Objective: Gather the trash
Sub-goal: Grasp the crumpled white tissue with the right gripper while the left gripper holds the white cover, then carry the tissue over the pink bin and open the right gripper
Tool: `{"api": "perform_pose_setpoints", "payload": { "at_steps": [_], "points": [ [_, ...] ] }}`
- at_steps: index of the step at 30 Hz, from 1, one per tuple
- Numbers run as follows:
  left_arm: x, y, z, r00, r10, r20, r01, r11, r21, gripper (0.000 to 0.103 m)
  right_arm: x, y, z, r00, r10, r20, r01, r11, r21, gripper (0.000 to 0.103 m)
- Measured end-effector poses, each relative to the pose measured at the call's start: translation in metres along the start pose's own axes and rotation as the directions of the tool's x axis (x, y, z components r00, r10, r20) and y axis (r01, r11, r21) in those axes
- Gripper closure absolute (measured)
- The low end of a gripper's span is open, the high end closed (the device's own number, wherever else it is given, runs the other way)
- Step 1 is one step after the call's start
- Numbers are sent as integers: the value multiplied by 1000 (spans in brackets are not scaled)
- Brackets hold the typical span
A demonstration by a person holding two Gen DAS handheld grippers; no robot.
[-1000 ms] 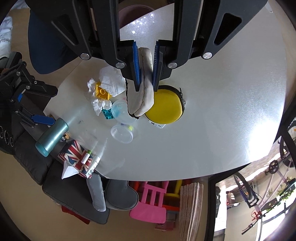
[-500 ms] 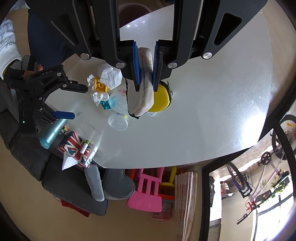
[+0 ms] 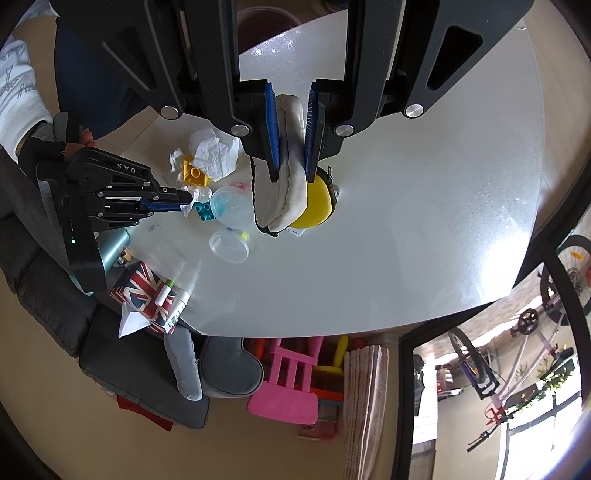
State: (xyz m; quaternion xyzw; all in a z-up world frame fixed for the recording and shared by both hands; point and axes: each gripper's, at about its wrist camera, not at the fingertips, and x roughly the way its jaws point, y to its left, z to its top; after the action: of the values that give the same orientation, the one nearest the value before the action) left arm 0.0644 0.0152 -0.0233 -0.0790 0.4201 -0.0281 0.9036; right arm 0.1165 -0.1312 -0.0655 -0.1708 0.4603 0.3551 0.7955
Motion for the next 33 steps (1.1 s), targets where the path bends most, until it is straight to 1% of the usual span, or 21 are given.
{"api": "perform_pose_setpoints", "payload": {
  "at_steps": [2,7,14,19,24,33],
  "points": [
    [0,0,0,1000,0,4,0,1000,-1,90,-3,1,0,1000,7,9,-7,1000,0,100],
    [-2,0,0,1000,4,9,-4,1000,3,90,-18,-2,3,999,5,42,-6,1000,12,101],
    [-13,-5,-1,1000,7,24,-8,1000,10,90,-49,-1,6,995,-1,98,0,1000,8,101],
    [-24,-14,-4,1000,2,27,-3,1000,26,90,-74,8,5,991,4,131,-2,1000,-15,101],
    [-37,-24,-16,999,1,37,-2,999,35,90,-100,23,-4,986,27,163,-21,999,-37,101],
    [-61,-42,-42,999,-19,37,18,998,52,90,-126,50,-34,983,78,166,-67,995,-70,101]
  ]
}}
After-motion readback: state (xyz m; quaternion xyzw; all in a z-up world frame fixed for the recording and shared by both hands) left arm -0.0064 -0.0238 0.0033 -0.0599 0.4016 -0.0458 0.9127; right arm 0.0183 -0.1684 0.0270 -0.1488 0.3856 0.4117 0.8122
